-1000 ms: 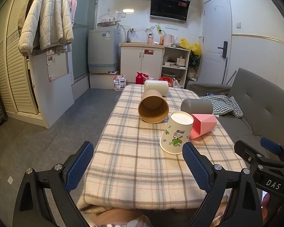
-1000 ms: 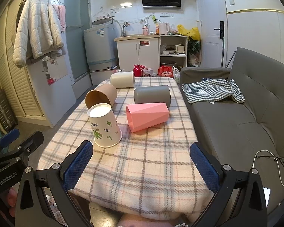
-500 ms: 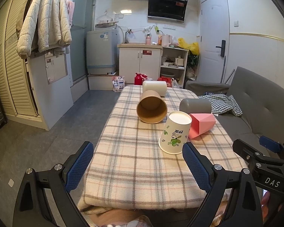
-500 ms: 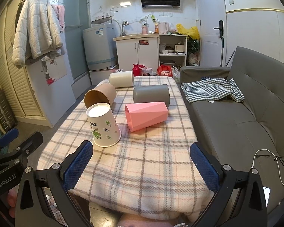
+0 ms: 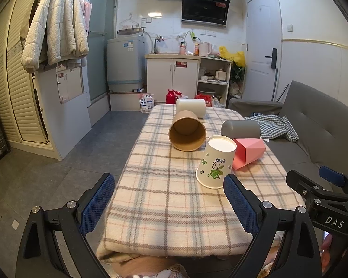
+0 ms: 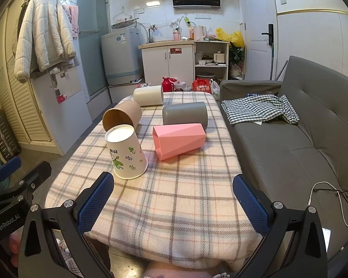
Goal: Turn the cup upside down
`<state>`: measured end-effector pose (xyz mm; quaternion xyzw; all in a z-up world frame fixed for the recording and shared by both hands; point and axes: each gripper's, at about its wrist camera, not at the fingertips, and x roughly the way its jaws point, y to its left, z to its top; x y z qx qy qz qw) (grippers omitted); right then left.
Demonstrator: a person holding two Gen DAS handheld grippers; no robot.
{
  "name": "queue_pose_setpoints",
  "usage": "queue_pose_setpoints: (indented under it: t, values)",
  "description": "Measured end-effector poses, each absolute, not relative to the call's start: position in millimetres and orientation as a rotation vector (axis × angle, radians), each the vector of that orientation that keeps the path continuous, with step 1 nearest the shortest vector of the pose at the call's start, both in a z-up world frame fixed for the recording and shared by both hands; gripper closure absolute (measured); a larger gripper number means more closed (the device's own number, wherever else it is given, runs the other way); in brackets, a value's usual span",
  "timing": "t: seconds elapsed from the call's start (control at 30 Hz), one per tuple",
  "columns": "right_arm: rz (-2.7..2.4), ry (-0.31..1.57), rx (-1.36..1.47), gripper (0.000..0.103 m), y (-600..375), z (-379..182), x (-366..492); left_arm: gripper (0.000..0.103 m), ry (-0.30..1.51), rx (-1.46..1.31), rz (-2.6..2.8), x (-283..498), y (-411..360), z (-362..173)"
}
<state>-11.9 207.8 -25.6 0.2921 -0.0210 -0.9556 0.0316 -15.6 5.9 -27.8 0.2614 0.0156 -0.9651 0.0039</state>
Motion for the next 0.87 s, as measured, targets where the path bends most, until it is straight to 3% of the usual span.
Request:
queue_pose_setpoints:
  t: [0.87]
  values:
    - [-2.943,-0.066,0.901,0.000,208.5,-25.5,-12.1,0.006,0.041,0.816,-3.016,-15.0,7.0,-31.0]
